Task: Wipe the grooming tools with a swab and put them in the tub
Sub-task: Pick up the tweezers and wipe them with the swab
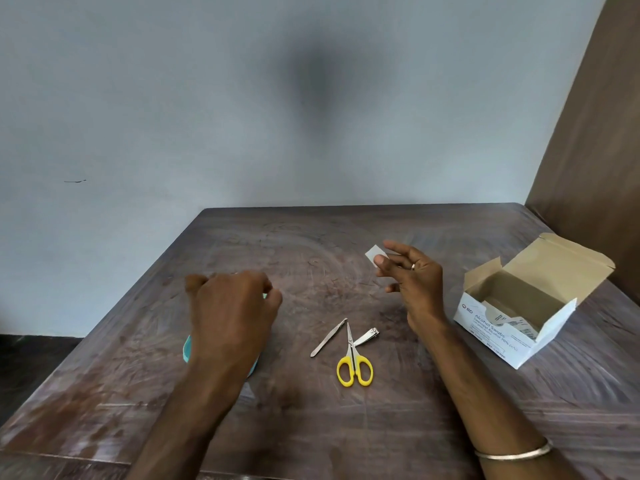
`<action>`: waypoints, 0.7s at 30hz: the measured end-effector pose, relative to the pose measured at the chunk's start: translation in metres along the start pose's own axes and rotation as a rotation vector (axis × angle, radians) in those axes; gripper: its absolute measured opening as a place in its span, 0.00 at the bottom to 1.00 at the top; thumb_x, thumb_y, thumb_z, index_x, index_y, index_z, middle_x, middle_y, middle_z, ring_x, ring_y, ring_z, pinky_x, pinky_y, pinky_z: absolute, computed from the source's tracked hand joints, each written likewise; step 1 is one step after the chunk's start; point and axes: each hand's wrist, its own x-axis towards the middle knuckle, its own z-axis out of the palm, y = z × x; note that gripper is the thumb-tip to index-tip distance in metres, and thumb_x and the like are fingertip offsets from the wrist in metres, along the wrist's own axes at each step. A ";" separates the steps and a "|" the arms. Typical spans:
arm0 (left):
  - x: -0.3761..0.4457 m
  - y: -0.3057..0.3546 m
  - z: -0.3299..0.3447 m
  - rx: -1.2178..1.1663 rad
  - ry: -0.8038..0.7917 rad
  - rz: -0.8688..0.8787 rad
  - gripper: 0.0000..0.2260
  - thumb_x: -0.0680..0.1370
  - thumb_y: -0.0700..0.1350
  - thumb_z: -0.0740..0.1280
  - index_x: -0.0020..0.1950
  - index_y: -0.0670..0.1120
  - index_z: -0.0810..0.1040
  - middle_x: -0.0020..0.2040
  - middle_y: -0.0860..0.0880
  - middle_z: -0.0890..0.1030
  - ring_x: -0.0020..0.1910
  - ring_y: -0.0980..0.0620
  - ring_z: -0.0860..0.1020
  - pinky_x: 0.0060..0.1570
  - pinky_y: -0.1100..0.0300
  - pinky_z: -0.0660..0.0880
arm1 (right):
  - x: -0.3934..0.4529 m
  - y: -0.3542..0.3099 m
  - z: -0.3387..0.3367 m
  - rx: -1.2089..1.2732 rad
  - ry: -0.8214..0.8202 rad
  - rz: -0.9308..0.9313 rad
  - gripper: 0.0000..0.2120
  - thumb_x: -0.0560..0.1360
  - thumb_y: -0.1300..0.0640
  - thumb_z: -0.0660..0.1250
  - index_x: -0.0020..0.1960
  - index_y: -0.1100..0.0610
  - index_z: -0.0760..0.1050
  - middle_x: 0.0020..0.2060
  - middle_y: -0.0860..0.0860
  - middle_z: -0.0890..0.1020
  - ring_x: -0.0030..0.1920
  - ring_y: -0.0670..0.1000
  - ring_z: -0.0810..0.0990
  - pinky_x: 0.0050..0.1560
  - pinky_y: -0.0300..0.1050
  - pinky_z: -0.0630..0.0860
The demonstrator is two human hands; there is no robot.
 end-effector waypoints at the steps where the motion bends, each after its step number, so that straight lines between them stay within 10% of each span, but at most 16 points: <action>1: -0.002 0.006 0.002 -0.021 0.004 0.019 0.10 0.76 0.54 0.66 0.44 0.52 0.84 0.39 0.51 0.85 0.44 0.50 0.81 0.52 0.54 0.56 | -0.001 0.000 0.000 -0.004 -0.001 -0.003 0.14 0.71 0.60 0.77 0.55 0.51 0.83 0.42 0.50 0.88 0.37 0.48 0.84 0.29 0.40 0.75; 21: -0.012 0.056 0.078 0.005 -0.470 0.184 0.11 0.77 0.51 0.66 0.51 0.46 0.83 0.52 0.45 0.83 0.52 0.43 0.80 0.48 0.53 0.76 | 0.003 0.006 0.002 -0.022 -0.014 -0.020 0.10 0.71 0.65 0.75 0.50 0.56 0.79 0.38 0.54 0.85 0.33 0.50 0.81 0.27 0.41 0.74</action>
